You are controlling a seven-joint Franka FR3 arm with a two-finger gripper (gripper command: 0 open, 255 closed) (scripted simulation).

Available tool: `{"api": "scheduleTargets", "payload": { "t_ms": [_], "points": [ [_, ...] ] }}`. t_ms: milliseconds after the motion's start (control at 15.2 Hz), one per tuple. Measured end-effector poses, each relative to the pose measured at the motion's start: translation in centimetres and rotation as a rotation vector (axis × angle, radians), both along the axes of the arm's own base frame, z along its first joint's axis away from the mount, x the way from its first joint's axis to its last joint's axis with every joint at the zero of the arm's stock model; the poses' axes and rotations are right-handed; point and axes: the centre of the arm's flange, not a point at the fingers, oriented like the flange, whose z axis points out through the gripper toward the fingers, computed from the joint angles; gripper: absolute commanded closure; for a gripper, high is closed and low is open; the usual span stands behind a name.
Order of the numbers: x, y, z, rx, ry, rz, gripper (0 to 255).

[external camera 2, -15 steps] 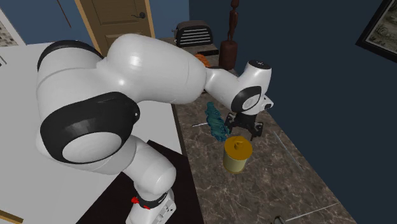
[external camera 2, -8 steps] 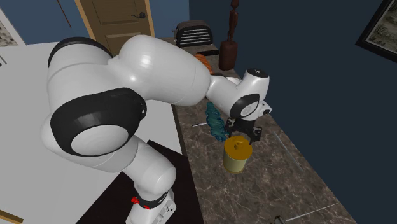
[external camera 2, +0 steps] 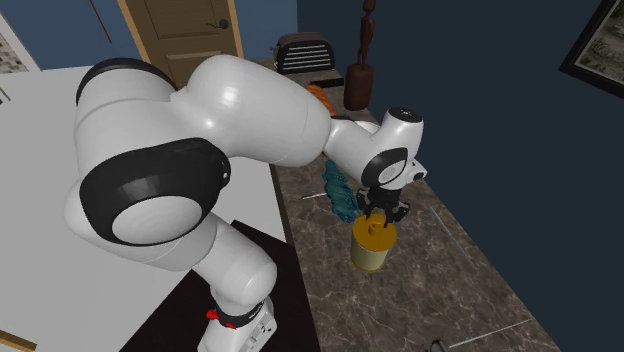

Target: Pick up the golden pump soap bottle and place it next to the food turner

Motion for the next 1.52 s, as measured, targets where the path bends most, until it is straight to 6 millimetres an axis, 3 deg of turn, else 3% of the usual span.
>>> {"api": "scheduleTargets", "payload": {
  "t_ms": [528, 1518],
  "points": [
    [0.0, 0.0, 0.2, 0.0, 0.0, 0.0, 255],
    [0.0, -0.1, 7.9, 0.0, 0.0, 0.0, 255]
  ]
}}
